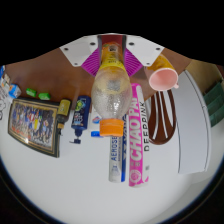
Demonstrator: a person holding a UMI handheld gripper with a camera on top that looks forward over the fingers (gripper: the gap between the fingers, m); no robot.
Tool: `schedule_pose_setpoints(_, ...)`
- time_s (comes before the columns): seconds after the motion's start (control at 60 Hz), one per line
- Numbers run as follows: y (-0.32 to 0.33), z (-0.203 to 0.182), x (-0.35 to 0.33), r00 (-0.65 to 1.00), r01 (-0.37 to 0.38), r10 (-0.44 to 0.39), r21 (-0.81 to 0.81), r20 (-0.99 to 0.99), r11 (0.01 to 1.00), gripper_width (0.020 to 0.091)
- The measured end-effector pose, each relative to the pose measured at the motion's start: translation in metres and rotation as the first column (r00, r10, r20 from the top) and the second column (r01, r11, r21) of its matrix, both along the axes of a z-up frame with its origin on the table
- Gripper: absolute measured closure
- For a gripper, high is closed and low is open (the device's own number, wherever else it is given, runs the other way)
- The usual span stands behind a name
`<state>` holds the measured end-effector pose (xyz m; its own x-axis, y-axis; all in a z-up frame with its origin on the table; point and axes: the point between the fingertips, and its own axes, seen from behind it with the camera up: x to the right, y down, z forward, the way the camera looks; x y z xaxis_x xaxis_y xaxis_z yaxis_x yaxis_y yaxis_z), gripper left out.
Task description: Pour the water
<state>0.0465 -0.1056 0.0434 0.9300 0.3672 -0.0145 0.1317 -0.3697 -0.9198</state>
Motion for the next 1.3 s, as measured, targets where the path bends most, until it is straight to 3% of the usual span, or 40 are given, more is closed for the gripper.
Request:
schedule_pose_setpoints(0.1,0.001,-0.028,0.004,1.0,0.019,-0.02,-0.02,-0.016,1.0,0.0831)
schedule_pose_setpoints(0.167,-0.001,-0.025,0.007,0.999,0.03,-0.029,0.011,-0.041,1.0,0.083)
schedule_pose_setpoints(0.283,-0.002,-0.025,0.009,0.997,0.051,-0.049,0.033,-0.065,0.998,0.074)
schedule_pose_setpoints(0.35,-0.003,-0.027,0.01,0.997,0.059,-0.058,0.017,-0.057,0.998,0.0647)
schedule_pose_setpoints(0.467,-0.016,-0.034,0.012,0.997,0.064,-0.066,-0.064,-0.033,0.996,0.0235)
schedule_pose_setpoints(0.5,-0.021,-0.036,0.018,0.996,0.082,-0.084,-0.089,-0.013,0.993,0.0259)
schedule_pose_setpoints(0.6,-0.048,-0.021,0.036,0.989,0.147,-0.142,-0.121,0.047,0.982,0.0244)
schedule_pose_setpoints(0.883,-0.176,0.063,0.047,0.966,0.26,-0.252,-0.197,0.065,0.945,0.0248)
schedule_pose_setpoints(1.117,-0.233,0.096,0.045,0.955,0.288,-0.27,-0.179,0.119,0.941,0.0247)
schedule_pose_setpoints(1.3,-0.246,0.094,0.048,0.949,0.312,-0.294,-0.183,0.117,0.932,0.0251)
